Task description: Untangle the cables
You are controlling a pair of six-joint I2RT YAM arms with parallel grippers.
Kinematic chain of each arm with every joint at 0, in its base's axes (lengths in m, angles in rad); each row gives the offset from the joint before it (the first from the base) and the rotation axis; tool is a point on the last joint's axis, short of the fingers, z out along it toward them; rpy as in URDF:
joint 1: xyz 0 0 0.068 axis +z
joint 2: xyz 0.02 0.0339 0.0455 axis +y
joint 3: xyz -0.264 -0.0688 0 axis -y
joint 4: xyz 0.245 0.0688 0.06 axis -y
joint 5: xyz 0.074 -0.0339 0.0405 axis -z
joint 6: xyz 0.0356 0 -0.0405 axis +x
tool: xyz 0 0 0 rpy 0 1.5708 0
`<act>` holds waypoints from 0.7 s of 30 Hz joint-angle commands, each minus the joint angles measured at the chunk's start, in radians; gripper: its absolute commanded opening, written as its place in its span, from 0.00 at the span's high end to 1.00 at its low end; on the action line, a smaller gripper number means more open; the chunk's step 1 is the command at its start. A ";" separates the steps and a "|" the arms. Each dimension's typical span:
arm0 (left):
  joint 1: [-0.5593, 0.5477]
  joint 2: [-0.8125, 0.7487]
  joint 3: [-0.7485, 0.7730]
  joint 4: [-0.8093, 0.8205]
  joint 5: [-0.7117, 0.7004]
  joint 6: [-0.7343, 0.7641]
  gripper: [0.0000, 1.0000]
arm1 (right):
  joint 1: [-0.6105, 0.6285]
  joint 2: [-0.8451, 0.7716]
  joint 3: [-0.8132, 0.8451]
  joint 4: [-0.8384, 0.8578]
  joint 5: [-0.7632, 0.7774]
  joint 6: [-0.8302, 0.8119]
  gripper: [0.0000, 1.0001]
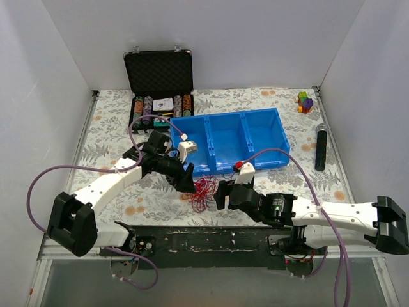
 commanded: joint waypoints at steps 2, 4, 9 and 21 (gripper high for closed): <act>-0.025 0.018 -0.009 0.094 -0.038 -0.033 0.36 | -0.028 -0.027 -0.024 0.002 0.015 0.045 0.13; -0.033 0.046 0.003 0.101 -0.039 -0.042 0.37 | -0.038 -0.027 -0.030 0.019 0.009 0.039 0.13; -0.045 0.096 0.017 0.140 -0.061 -0.053 0.52 | -0.051 -0.013 -0.039 0.076 -0.010 0.025 0.13; -0.057 0.087 0.103 0.048 -0.134 -0.032 1.00 | -0.091 0.087 -0.002 0.259 -0.100 -0.033 0.13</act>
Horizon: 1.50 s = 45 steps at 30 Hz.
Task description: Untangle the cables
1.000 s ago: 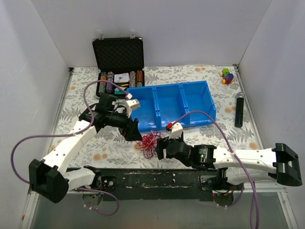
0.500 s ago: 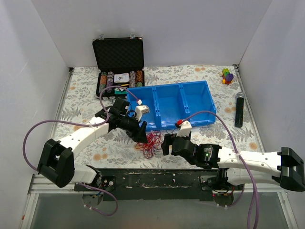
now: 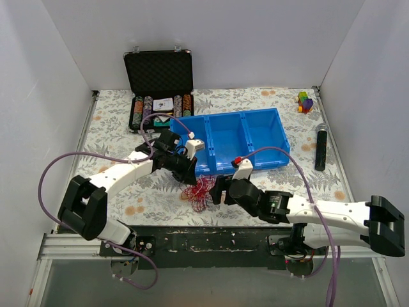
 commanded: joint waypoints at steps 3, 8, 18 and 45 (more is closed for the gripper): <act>-0.006 -0.118 0.140 -0.136 -0.020 0.035 1.00 | -0.012 0.129 0.063 0.100 -0.035 -0.041 0.13; -0.006 -0.196 0.221 -0.252 -0.025 0.072 1.00 | -0.012 0.147 0.024 0.124 -0.051 -0.039 0.12; -0.006 -0.264 0.282 -0.377 -0.013 0.104 1.00 | -0.012 0.222 -0.017 0.224 -0.068 -0.061 0.12; -0.006 -0.340 0.876 -0.379 -0.438 0.150 1.00 | 0.009 0.434 -0.020 -0.072 0.042 0.217 0.99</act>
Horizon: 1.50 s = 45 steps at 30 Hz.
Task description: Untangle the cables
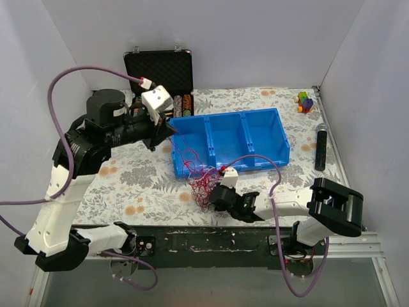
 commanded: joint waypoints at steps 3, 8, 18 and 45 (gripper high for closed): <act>-0.005 -0.148 -0.019 0.324 -0.452 0.037 1.00 | 0.016 -0.063 -0.063 -0.335 0.078 0.153 0.99; -0.005 -0.199 -0.067 0.525 -0.735 0.098 1.00 | 0.016 -0.159 -0.117 -0.446 0.096 0.231 0.99; -0.005 -0.213 0.016 0.260 -0.274 -0.034 1.00 | 0.039 -0.258 -0.080 -0.473 0.137 0.152 0.98; -0.005 -0.153 0.010 0.060 0.268 0.052 1.00 | 0.065 -0.476 0.054 0.105 0.096 -0.635 0.35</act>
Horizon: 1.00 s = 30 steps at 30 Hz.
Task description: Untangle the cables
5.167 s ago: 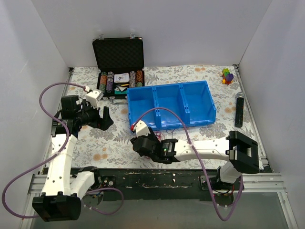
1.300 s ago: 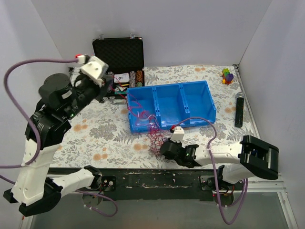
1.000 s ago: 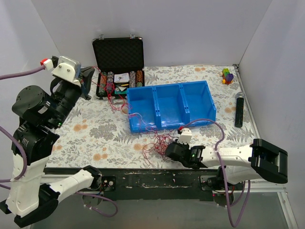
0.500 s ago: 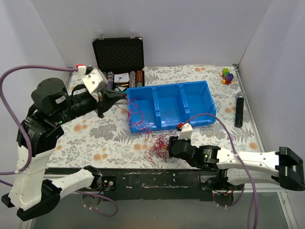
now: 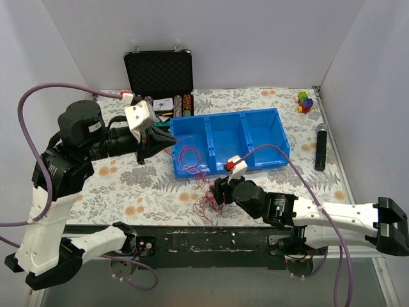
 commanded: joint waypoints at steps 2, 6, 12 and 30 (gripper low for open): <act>-0.004 -0.015 0.028 -0.035 0.085 0.001 1.00 | 0.005 0.046 0.063 0.230 0.064 -0.210 0.35; -0.004 -0.013 0.038 -0.044 0.089 0.001 1.00 | 0.005 0.100 0.089 0.264 0.107 -0.264 0.35; -0.004 -0.006 0.063 -0.056 0.102 -0.004 1.00 | -0.004 0.140 0.079 0.352 0.085 -0.335 0.35; -0.004 0.023 0.103 -0.059 0.094 -0.007 1.00 | -0.024 0.254 0.095 0.523 -0.028 -0.390 0.99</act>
